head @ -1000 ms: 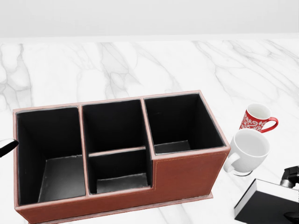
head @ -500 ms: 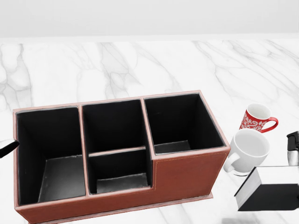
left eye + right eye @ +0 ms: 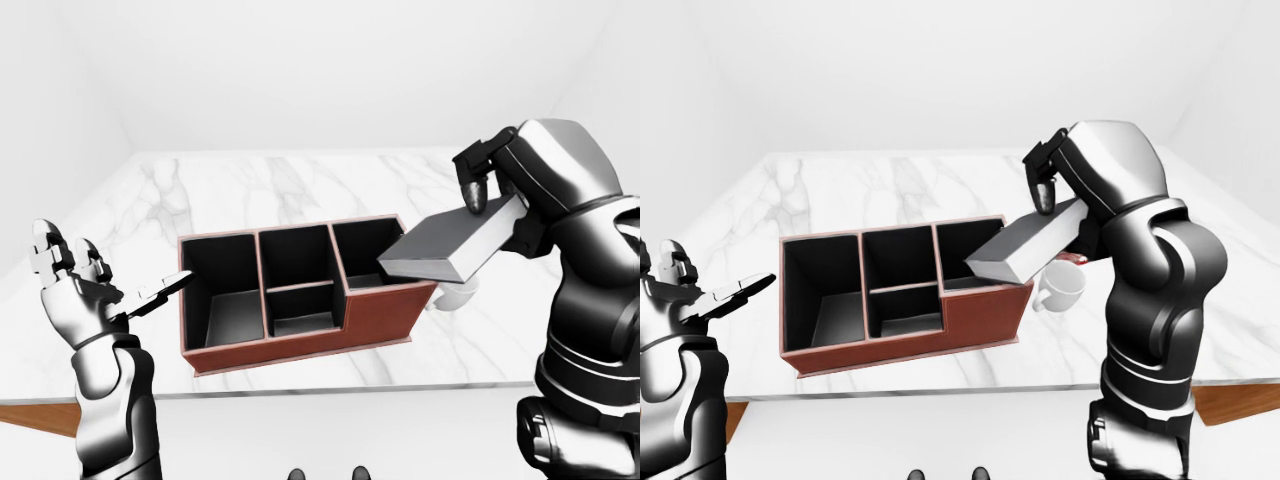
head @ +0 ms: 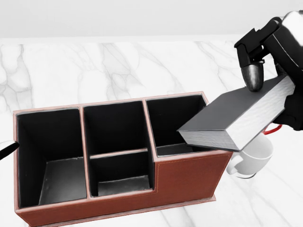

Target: Pick up the book and place it in the right compartment of the caddy.

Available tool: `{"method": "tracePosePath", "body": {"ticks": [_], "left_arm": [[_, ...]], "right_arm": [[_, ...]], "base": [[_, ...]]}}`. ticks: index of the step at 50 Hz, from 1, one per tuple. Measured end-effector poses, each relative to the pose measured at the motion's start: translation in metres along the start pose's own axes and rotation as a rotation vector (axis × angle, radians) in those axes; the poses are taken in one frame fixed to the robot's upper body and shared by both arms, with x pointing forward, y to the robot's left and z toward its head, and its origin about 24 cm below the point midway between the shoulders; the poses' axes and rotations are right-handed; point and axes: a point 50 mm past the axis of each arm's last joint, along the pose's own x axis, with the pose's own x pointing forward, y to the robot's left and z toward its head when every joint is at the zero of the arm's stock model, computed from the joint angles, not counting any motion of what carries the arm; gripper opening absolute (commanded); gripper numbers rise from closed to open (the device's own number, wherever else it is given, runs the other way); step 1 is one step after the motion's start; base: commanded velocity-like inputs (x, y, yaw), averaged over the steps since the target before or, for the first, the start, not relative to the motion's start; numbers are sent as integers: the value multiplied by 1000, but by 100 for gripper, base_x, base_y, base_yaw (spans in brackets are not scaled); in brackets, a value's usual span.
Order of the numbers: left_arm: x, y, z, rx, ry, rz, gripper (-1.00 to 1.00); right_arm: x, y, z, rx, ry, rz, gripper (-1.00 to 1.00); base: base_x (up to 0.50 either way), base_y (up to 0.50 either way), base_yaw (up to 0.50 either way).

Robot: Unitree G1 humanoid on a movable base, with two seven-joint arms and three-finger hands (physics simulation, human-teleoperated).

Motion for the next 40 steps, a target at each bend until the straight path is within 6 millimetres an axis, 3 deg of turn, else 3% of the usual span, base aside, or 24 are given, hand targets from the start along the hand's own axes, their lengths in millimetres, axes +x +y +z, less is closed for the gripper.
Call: {"method": "tracePosePath", "body": {"ticks": [7,16,27,40], "left_arm": [[0,0,0,1,1,0,100],[1,0,-1,1,4,1,100],[0,0,-1,1,3,1,100],[0,1,-2,2,5,2,100]], "right_arm": [[31,-4,16,83,-95,9,-100],[73,11,19,304,-166,127,-100],[119,35,5,549,-102,241,-100],[142,61,-18,599,87,368,-100]], "base": [[0,0,0],[0,0,0],[0,0,0],[0,0,0]]}}
